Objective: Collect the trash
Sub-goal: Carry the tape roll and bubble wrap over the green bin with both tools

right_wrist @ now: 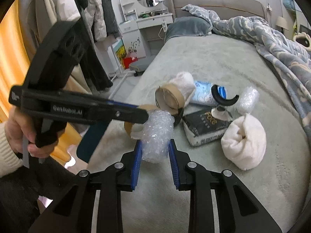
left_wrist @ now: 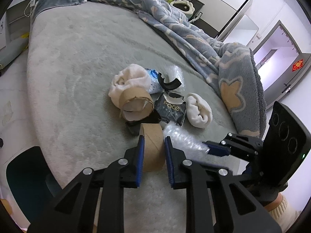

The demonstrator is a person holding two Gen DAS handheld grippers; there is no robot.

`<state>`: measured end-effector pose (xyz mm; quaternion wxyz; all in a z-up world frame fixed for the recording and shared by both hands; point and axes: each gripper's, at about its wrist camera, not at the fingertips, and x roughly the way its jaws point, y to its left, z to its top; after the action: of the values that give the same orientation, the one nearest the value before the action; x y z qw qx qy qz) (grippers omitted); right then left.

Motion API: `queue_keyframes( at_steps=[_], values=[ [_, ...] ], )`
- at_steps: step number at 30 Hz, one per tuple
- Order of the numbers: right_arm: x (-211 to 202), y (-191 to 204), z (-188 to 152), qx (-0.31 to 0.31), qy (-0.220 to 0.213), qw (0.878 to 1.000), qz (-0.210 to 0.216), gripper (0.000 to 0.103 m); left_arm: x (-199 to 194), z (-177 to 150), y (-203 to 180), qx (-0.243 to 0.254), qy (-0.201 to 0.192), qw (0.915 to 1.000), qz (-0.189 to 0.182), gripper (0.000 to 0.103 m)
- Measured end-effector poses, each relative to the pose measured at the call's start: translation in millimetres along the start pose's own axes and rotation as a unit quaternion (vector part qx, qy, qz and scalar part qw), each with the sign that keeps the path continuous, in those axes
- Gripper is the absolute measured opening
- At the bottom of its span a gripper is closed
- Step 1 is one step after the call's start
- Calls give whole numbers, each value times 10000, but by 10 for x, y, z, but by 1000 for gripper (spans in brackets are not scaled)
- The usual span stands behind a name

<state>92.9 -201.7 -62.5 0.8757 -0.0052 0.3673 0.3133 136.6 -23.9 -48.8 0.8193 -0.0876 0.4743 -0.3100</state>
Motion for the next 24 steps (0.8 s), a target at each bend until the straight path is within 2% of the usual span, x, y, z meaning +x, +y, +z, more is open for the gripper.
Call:
queue_keyframes(
  at_steps=[12,24],
  values=[
    [6,218,313,38,-279,9996,-43,28,-345,-105,311,-123,-305,9994,142,22],
    [313,580,501,34,-171,9998,-54,28,-610,-295,810,-216,-352,9969,666,22]
  ],
)
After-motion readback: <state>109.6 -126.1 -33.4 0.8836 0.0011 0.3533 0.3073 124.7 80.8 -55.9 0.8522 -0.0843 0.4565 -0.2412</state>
